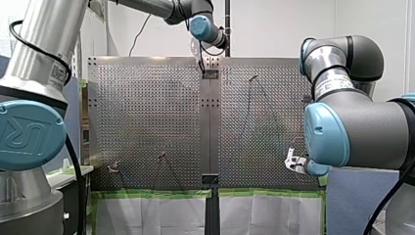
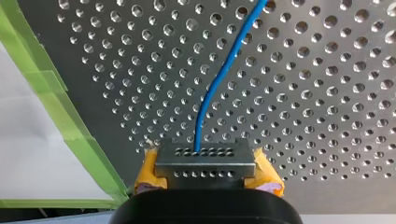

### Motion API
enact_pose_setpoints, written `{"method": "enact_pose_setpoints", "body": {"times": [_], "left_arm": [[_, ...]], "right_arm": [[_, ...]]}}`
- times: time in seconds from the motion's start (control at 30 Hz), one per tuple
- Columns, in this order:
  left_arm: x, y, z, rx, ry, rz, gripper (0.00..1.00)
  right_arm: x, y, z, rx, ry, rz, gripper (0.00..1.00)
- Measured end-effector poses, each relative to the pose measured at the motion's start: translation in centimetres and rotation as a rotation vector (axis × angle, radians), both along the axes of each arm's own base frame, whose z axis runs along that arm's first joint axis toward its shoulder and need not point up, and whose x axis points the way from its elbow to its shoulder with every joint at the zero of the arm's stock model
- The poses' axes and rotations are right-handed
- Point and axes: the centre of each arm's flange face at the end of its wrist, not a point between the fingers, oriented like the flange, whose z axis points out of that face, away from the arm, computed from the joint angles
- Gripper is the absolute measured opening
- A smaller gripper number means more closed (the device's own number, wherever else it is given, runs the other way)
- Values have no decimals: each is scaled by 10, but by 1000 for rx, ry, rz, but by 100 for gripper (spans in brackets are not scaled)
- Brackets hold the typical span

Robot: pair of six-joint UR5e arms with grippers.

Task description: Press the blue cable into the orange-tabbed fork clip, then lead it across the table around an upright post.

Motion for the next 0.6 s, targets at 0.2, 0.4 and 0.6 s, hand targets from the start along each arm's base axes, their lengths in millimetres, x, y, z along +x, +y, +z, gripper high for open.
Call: {"method": "enact_pose_setpoints", "body": {"times": [0.2,0.4,0.6], "left_arm": [[-18,11,12,-29,-48,-4,100],[-34,22,22,-70,-87,-9,100],[-51,35,31,-111,-129,-11,100]], "right_arm": [[2,0,0,2,2,4,0],[4,0,1,1,3,6,0],[5,1,1,1,3,9,0]]}}
